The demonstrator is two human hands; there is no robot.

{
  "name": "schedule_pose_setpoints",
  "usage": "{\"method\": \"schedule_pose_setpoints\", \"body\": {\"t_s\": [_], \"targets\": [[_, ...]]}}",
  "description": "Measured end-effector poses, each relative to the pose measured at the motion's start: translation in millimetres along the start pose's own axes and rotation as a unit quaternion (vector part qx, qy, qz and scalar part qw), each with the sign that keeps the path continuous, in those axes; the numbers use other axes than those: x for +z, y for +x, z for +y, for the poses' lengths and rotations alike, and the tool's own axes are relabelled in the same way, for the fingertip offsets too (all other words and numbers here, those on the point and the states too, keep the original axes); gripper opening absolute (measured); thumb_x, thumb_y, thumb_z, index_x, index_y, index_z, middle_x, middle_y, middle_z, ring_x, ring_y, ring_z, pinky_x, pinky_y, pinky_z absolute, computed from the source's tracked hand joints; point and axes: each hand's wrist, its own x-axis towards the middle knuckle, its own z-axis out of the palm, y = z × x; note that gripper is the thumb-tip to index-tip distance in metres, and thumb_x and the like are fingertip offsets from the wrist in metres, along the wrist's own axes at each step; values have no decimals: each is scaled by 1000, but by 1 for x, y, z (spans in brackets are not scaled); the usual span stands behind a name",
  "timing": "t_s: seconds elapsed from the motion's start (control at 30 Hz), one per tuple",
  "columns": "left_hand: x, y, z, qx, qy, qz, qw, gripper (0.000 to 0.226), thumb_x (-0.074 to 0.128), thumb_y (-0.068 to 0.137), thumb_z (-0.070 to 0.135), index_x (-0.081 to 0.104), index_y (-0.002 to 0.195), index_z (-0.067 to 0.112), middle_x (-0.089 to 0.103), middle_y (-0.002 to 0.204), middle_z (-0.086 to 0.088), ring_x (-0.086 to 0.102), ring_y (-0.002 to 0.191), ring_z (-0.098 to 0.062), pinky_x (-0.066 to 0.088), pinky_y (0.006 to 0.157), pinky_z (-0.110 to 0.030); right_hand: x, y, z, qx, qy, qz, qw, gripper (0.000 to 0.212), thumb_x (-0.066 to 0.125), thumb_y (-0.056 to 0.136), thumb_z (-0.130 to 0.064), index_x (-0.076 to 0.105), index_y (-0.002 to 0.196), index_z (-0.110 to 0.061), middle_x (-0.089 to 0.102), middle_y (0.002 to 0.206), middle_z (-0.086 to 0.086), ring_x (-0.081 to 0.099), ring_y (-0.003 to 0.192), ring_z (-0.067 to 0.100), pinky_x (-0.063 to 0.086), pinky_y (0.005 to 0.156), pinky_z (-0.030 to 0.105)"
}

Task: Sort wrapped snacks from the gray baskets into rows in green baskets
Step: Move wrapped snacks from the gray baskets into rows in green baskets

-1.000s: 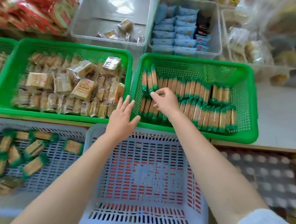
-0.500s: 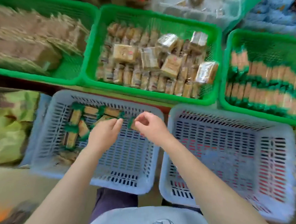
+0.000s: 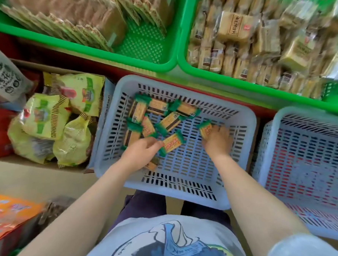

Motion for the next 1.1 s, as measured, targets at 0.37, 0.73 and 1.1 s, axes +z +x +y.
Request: {"method": "schedule_pose_setpoints", "body": {"t_s": [0.37,0.73,1.1], "targets": [[-4,2,-10,2,-249,14,969,14,64,96,37,67,100,24,74,96,3,70,83,-9,56,77,-29,-21,-83,-65,-138,329,-188,915,35,69,91,-44,60,120,-26,62,110,-5,60,96,12,51,75,26],[-1,9,-59,-99,-306,47,946,105,67,62,82,45,147,24,58,140,-1,62,118,-23,51,90,-37,34,-31,-52,-216,2,-34,976,58,73,90,-27,46,142,-29,32,150,10,26,142,33,34,109,49],[19,17,-13,-30,-569,-60,819,55,60,86,59,61,127,23,71,124,-2,67,115,-20,49,104,-41,-31,-97,-63,-207,291,-133,925,45,71,87,-50,52,124,-31,56,102,-20,56,89,-2,50,72,22]]}}
